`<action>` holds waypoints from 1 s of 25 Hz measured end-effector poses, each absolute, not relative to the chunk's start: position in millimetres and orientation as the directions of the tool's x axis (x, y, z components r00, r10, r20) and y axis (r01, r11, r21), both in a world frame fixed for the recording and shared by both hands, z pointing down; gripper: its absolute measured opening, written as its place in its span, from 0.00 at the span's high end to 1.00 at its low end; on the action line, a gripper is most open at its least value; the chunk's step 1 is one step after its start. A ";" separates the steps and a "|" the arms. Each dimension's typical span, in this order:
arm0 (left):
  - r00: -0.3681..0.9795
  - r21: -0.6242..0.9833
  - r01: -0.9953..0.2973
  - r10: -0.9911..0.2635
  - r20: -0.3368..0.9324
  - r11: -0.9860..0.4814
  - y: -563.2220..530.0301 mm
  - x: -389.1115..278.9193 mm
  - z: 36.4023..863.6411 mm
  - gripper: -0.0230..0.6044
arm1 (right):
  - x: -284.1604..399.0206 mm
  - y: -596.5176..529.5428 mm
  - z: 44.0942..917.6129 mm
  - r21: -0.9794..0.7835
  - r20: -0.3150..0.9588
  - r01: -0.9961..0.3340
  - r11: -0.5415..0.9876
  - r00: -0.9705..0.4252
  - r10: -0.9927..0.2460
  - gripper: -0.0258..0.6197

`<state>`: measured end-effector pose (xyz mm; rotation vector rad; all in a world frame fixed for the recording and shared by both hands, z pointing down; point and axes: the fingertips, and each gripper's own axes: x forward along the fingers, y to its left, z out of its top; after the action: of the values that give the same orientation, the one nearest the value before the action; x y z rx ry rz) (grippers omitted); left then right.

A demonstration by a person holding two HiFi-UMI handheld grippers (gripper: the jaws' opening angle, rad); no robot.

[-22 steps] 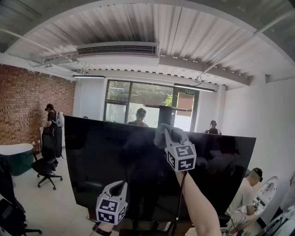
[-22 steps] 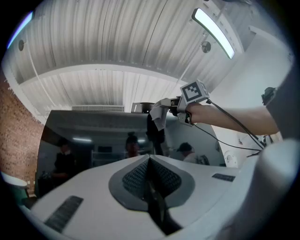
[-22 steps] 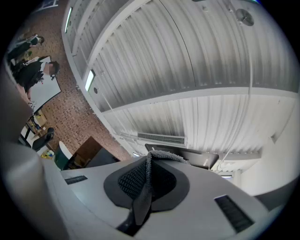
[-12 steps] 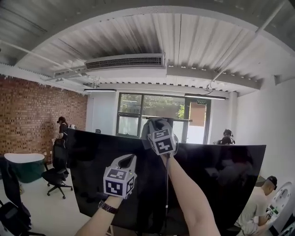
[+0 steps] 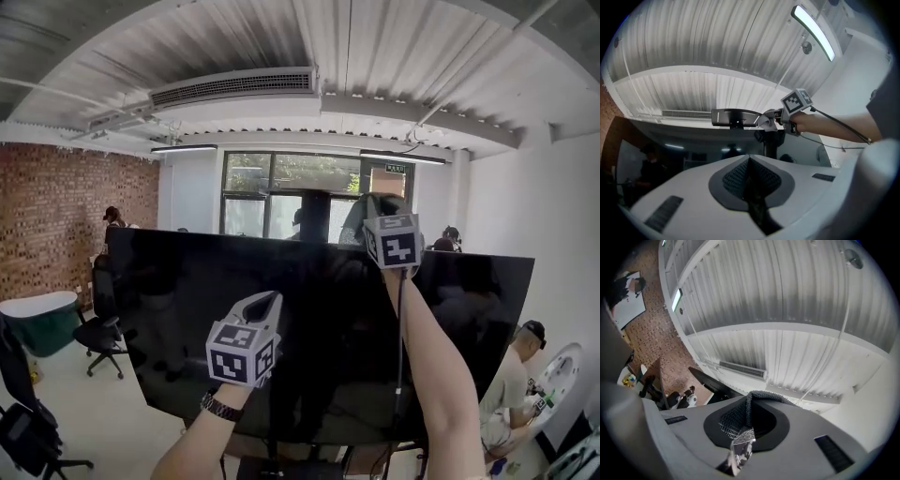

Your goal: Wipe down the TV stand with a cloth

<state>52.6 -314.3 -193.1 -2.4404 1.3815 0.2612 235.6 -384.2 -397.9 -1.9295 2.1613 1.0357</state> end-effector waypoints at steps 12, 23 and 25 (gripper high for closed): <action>0.482 -0.165 -0.865 -0.876 -0.022 -0.473 -329.5 5.3 196.3 0.94 | 96.1 -316.9 177.8 0.173 -0.180 -0.838 0.518 -0.544 -0.819 0.93; 0.408 0.006 -0.910 -0.892 0.196 -0.415 -388.7 -50.2 487.1 0.94 | 23.2 -474.2 500.2 0.150 0.101 -0.872 0.467 -0.456 -0.884 0.93; 0.406 0.009 -0.912 -0.898 0.171 -0.411 -394.5 -59.7 523.8 0.94 | 9.2 -489.6 514.7 0.210 0.025 -0.862 0.461 -0.466 -0.884 0.93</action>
<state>-59.7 -394.5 523.8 -2.7173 1.7546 -0.2263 9.2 -489.6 514.7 -1.6807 2.7942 0.2758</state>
